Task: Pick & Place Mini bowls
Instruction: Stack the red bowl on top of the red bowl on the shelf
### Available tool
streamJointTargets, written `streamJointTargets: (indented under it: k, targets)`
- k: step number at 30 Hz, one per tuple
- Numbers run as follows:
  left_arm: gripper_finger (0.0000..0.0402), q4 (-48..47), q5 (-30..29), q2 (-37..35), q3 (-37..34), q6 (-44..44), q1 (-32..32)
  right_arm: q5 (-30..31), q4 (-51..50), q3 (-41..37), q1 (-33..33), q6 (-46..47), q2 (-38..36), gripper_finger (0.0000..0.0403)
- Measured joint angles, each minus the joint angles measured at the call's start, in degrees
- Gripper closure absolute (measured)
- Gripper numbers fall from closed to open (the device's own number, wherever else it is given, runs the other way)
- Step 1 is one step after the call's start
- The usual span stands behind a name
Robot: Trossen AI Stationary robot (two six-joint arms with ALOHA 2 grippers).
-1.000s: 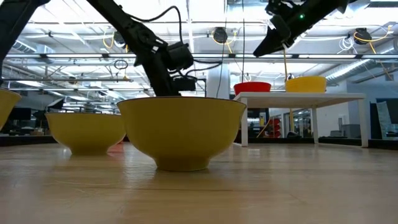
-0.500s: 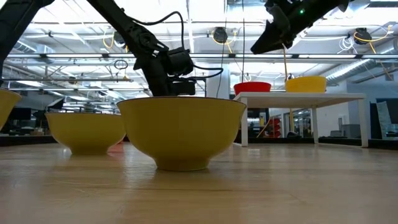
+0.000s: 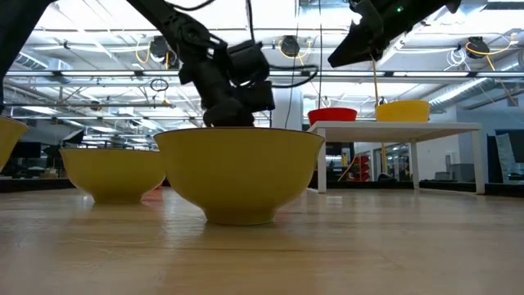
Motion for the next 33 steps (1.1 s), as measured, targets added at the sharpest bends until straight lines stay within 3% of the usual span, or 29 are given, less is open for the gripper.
streamJointTargets:
  k: [14, 24, 27, 33]
  targets:
    - [0.0381, 1.2, -4.5, 0.0, 0.0, -8.6, -10.5, 0.0, 0.0, 0.0, 3.4, 3.5, 3.2, 0.0261]
    - [0.0377, 3.1, -9.0, 0.1, -0.1, -16.4, -13.0, 0.0, 0.0, 0.0, 6.9, 3.1, 5.6, 0.0261]
    - [0.0356, 3.1, -9.0, 0.1, -0.1, -18.9, -13.0, 0.0, 0.0, 0.0, 7.5, 3.0, 5.6, 0.0261]
    - [0.0276, 3.2, -8.7, 0.1, -0.1, -22.3, -13.0, 0.0, -0.1, 0.0, 8.2, 3.0, 5.6, 0.0261]
